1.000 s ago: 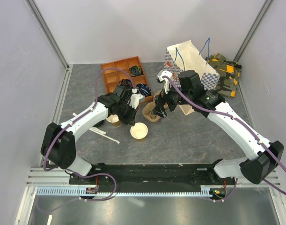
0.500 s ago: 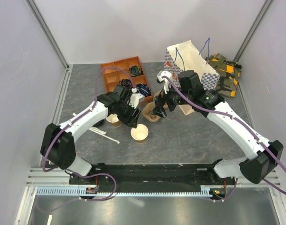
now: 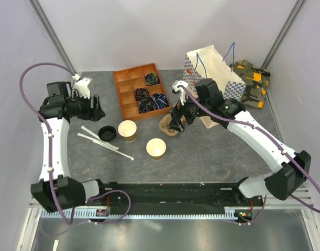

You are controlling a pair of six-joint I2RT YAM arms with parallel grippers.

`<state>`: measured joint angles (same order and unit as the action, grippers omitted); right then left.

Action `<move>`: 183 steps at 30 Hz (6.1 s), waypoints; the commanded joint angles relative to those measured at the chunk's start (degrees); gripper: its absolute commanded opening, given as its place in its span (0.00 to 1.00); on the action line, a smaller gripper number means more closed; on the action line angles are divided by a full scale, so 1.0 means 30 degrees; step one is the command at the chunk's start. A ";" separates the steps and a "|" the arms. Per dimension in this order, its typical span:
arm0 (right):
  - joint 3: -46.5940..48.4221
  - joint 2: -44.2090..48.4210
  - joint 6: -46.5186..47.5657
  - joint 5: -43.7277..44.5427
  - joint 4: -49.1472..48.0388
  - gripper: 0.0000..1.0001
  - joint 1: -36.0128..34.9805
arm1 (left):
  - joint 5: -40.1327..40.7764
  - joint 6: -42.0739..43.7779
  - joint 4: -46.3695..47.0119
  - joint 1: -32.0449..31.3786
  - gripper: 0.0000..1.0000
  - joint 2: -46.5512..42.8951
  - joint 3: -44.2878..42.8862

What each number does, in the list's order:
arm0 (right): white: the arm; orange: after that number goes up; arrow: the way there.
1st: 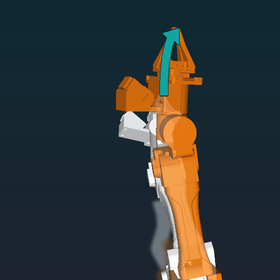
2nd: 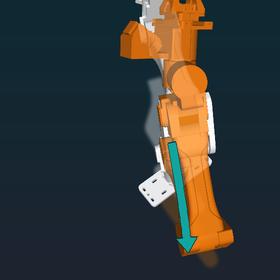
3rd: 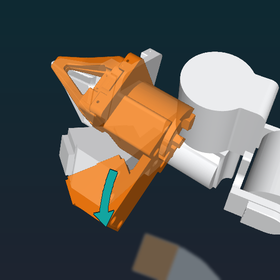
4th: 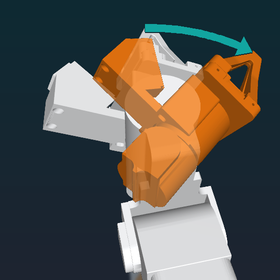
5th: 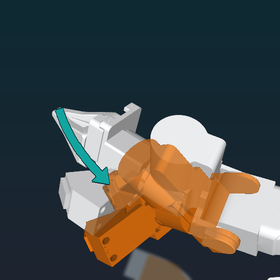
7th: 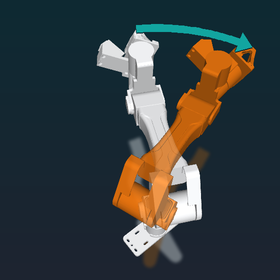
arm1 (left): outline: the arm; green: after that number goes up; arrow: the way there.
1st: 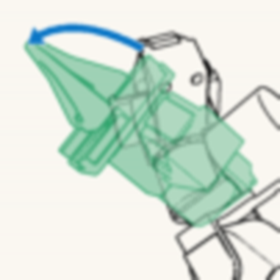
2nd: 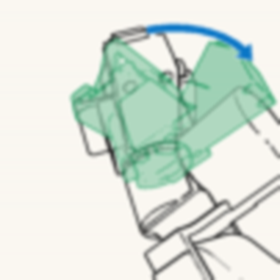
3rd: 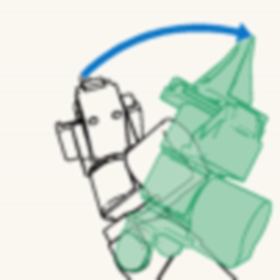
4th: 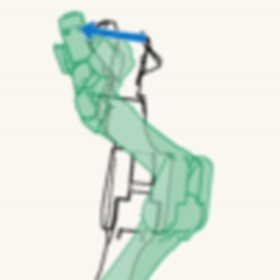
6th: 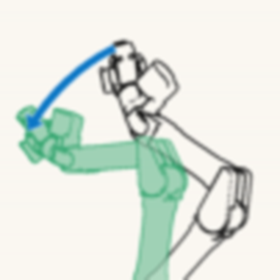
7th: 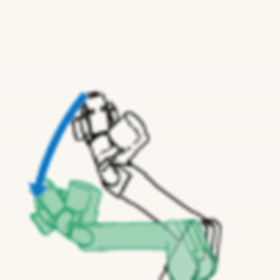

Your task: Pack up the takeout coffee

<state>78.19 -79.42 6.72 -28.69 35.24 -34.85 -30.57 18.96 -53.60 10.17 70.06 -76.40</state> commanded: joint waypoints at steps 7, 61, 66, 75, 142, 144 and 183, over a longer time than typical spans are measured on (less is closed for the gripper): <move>0.0449 -0.0686 -0.0248 -0.1219 -0.0674 0.98 0.0074 | 0.2073 -0.0605 0.1277 0.3523 0.29 0.4239 0.3227; 0.0889 -0.1623 -0.0541 -0.1688 -0.0616 0.98 0.0074 | 0.5795 -0.1428 0.3748 0.1033 0.02 0.6210 0.2530; 0.1064 -0.1740 -0.0103 -0.1571 -0.0498 0.98 0.0045 | 0.5649 -0.1224 0.2899 0.1061 0.02 0.5503 0.1621; 0.2647 -0.2590 0.1509 -0.1365 0.1464 0.98 0.0045 | 0.4272 -0.1310 0.2428 0.0974 0.03 0.7113 0.2146; 0.1475 -0.2854 0.0484 -0.2566 0.1084 0.98 0.0074 | 0.3709 0.3994 0.5709 0.0622 0.33 0.7405 0.4285; 0.1446 -0.2854 0.0484 -0.2595 0.1055 0.98 0.0074 | 0.3860 0.3992 0.5885 0.0593 0.32 0.7495 0.4373; 0.1826 -0.3411 0.0660 -0.2654 0.1465 0.98 0.0045 | 0.5559 0.3582 0.6912 -0.0550 0.17 0.8258 0.4490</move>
<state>82.89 -89.14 8.36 -35.33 39.72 -34.85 -14.98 31.24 -34.09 8.64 97.12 -61.93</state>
